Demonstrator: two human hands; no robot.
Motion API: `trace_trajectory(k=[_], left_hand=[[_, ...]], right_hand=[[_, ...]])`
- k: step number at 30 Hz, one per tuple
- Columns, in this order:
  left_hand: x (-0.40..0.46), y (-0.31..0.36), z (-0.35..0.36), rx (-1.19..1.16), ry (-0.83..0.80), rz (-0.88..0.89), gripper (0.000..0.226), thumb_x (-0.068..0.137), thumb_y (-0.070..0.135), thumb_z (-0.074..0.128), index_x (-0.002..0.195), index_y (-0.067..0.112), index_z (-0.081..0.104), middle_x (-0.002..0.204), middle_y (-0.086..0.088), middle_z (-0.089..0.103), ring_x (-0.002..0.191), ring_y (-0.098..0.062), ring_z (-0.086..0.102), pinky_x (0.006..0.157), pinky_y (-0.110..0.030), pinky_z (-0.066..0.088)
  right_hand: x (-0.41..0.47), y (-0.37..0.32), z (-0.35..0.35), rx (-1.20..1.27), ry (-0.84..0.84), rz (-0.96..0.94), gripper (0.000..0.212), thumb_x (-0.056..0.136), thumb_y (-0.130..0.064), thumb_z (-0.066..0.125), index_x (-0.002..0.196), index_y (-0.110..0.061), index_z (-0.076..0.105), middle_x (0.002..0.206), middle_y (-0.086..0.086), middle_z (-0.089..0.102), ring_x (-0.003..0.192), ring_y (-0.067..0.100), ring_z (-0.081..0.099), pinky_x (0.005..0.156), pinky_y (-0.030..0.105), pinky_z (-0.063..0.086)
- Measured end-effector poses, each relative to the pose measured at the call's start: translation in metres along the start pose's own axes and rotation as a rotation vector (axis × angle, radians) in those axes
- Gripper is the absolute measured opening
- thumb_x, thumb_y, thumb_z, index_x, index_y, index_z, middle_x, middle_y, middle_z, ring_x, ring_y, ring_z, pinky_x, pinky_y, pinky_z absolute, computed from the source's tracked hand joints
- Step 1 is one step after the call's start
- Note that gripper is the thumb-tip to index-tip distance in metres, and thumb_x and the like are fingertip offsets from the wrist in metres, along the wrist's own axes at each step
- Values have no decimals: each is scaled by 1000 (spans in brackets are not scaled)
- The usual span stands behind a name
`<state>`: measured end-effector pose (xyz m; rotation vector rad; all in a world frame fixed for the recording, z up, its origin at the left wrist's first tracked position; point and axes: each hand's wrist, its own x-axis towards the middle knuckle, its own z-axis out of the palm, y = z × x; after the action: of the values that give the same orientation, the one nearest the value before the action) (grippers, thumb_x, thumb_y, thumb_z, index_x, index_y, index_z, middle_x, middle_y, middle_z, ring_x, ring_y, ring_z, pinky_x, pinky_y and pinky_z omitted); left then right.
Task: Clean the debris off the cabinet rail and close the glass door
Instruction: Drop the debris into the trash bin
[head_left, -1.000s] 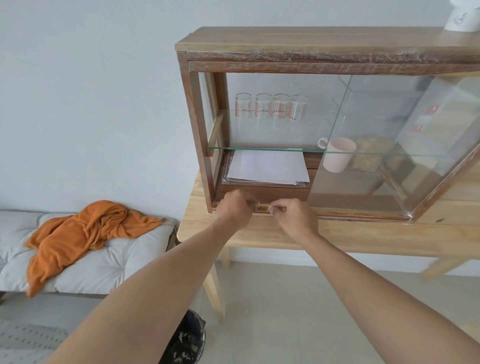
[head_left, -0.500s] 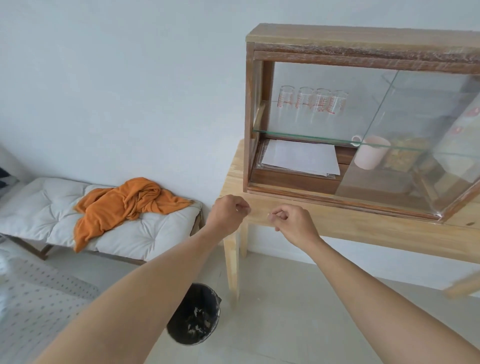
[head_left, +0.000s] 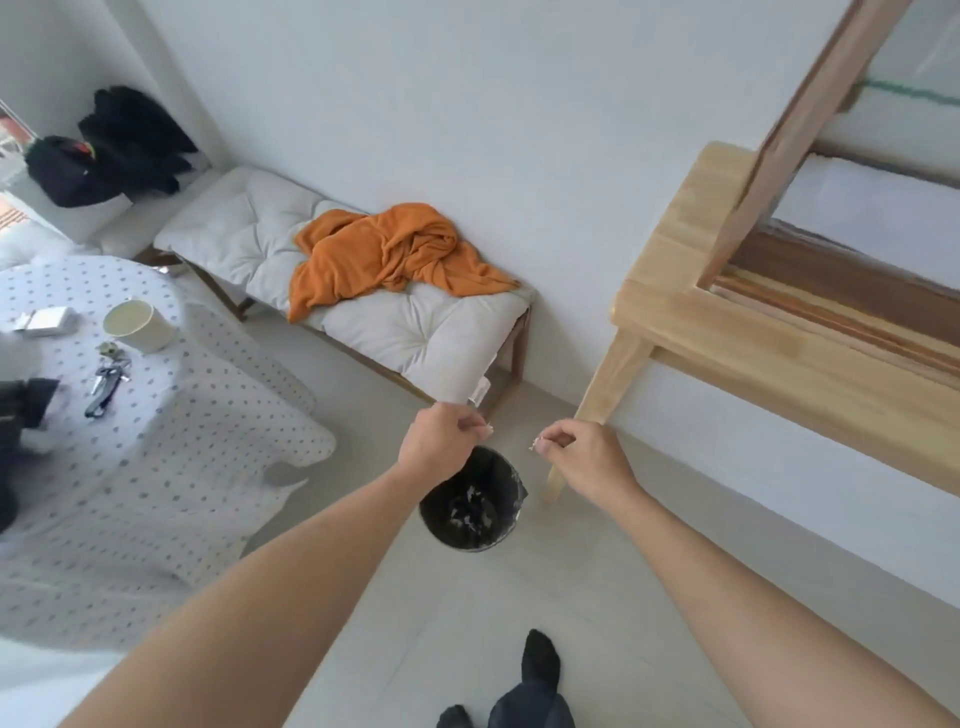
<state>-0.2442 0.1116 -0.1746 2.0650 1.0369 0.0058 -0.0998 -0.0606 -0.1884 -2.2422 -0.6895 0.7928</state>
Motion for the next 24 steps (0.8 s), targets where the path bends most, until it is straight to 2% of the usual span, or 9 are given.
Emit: trace_trajectory(k=[2, 5, 9, 11, 13, 15, 18, 21, 24], left_hand=[[8, -34, 17, 9, 2, -85, 8, 91, 36, 73, 85, 32, 76, 89, 14, 70, 82, -9, 63, 69, -29, 48], [24, -81, 48, 3, 1, -205, 10, 92, 37, 72, 82, 34, 73, 82, 19, 64, 74, -3, 60, 58, -24, 44], [48, -131, 92, 21, 24, -317, 16, 92, 34, 70, 76, 34, 71, 79, 18, 65, 74, -8, 61, 66, -29, 49], [61, -152, 112, 51, 26, -353, 16, 94, 34, 69, 78, 34, 71, 80, 15, 66, 72, -9, 61, 66, -30, 51], [74, -170, 127, 72, 29, -380, 12, 95, 35, 68, 84, 33, 73, 86, 10, 70, 76, -15, 64, 69, -33, 55], [86, -187, 139, 90, 6, -408, 8, 95, 35, 66, 97, 32, 74, 96, 7, 73, 82, -19, 66, 74, -36, 57], [98, -208, 148, 105, -84, -435, 37, 94, 33, 67, 130, 27, 63, 117, 1, 71, 101, -24, 67, 79, -34, 53], [95, -215, 142, 129, -100, -432, 45, 95, 32, 66, 138, 23, 58, 124, -3, 68, 111, -27, 64, 90, -41, 54], [83, -203, 117, 166, -101, -414, 43, 97, 31, 63, 138, 21, 57, 125, -3, 67, 109, -26, 65, 84, -37, 53]], right_hand=[[20, 17, 28, -46, -59, 18, 8, 88, -36, 77, 81, -33, 77, 80, -17, 75, 80, 1, 70, 72, 29, 54], [51, 46, 68, -125, -159, 43, 7, 89, -37, 76, 83, -32, 77, 79, -17, 74, 78, 6, 70, 66, 27, 50], [94, 81, 116, -196, -258, 47, 12, 91, -37, 75, 79, -37, 73, 81, -18, 74, 81, 10, 71, 69, 29, 53], [115, 96, 141, -229, -290, 45, 9, 92, -39, 74, 83, -35, 74, 84, -16, 75, 83, 13, 72, 69, 30, 52], [134, 109, 164, -255, -328, 40, 8, 93, -41, 73, 93, -34, 76, 88, -14, 76, 88, 17, 73, 73, 31, 53], [149, 120, 185, -269, -371, 42, 21, 93, -40, 72, 111, -31, 77, 92, -11, 77, 95, 20, 73, 83, 34, 57], [161, 131, 206, -303, -433, 32, 49, 94, -40, 72, 141, -29, 64, 99, -12, 76, 101, 19, 71, 88, 37, 54], [158, 133, 207, -326, -423, 40, 56, 93, -42, 72, 147, -30, 59, 107, -14, 73, 100, 18, 69, 84, 36, 51], [138, 116, 188, -330, -408, 56, 55, 93, -46, 70, 145, -32, 60, 115, -13, 73, 103, 19, 70, 88, 37, 54]])
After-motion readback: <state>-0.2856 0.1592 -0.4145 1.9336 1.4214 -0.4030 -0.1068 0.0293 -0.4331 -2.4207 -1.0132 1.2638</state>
